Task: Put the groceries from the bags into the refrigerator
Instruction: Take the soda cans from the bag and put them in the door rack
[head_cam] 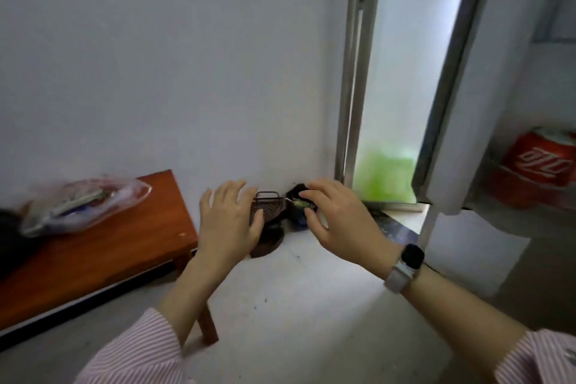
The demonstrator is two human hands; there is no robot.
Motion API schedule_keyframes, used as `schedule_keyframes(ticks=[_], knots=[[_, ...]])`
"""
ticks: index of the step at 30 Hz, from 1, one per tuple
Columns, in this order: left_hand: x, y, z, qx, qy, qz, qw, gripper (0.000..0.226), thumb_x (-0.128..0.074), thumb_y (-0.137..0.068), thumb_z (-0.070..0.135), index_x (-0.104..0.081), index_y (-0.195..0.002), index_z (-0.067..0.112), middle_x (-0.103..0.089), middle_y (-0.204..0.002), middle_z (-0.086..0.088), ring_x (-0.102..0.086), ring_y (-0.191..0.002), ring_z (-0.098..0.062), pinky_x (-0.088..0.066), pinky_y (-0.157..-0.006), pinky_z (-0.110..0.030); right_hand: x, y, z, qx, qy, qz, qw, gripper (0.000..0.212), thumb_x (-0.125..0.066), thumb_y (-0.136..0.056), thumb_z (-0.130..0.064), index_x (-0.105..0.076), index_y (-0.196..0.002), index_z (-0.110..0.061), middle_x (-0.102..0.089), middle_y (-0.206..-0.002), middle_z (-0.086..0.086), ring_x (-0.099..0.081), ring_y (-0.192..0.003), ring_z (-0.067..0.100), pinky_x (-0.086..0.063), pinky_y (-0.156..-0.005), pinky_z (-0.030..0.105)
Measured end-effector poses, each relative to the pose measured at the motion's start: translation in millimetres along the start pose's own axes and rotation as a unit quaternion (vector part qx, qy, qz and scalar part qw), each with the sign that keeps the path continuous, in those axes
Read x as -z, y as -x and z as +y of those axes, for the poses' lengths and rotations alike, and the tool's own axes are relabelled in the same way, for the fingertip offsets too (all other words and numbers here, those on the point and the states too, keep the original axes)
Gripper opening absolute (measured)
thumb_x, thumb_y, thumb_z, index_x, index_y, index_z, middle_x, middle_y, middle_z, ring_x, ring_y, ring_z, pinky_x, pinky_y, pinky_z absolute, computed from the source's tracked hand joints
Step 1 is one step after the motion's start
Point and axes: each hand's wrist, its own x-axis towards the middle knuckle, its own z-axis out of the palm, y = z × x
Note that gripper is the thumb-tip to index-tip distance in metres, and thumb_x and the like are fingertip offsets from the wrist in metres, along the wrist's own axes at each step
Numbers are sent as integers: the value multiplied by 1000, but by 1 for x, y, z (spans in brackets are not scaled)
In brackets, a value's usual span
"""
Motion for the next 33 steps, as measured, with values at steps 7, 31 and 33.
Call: schedule_keyframes(ticks=[7, 31, 33], knots=[[15, 106, -190, 211, -62, -75, 973, 39, -56, -85, 28, -58, -122, 14, -54, -130, -8, -47, -122, -26, -32, -104, -49, -175, -54, -117, 29, -103, -161, 981, 34, -47, -91, -23, -56, -121, -9, -58, -120, 10, -52, -112, 27, -41, -97, 36], [-103, -22, -642, 377, -23, -80, 923, 48, -56, -90, 24, -42, -133, 8, -46, -136, -10, -44, -124, -22, -37, -97, -29, -593, -409, -213, 53, -181, -221, 957, 40, -50, -91, -17, -47, -130, -6, -51, -129, 15, -49, -118, 29, -40, -99, 39], [-123, -38, -676, 383, -7, -99, 919, 57, -57, -88, 30, -36, -137, 10, -41, -140, -10, -39, -127, -24, -39, -99, -35, -618, -435, -214, 62, -163, -229, 958, 43, -48, -91, -19, -45, -131, -4, -48, -133, 16, -45, -123, 31, -36, -103, 43]])
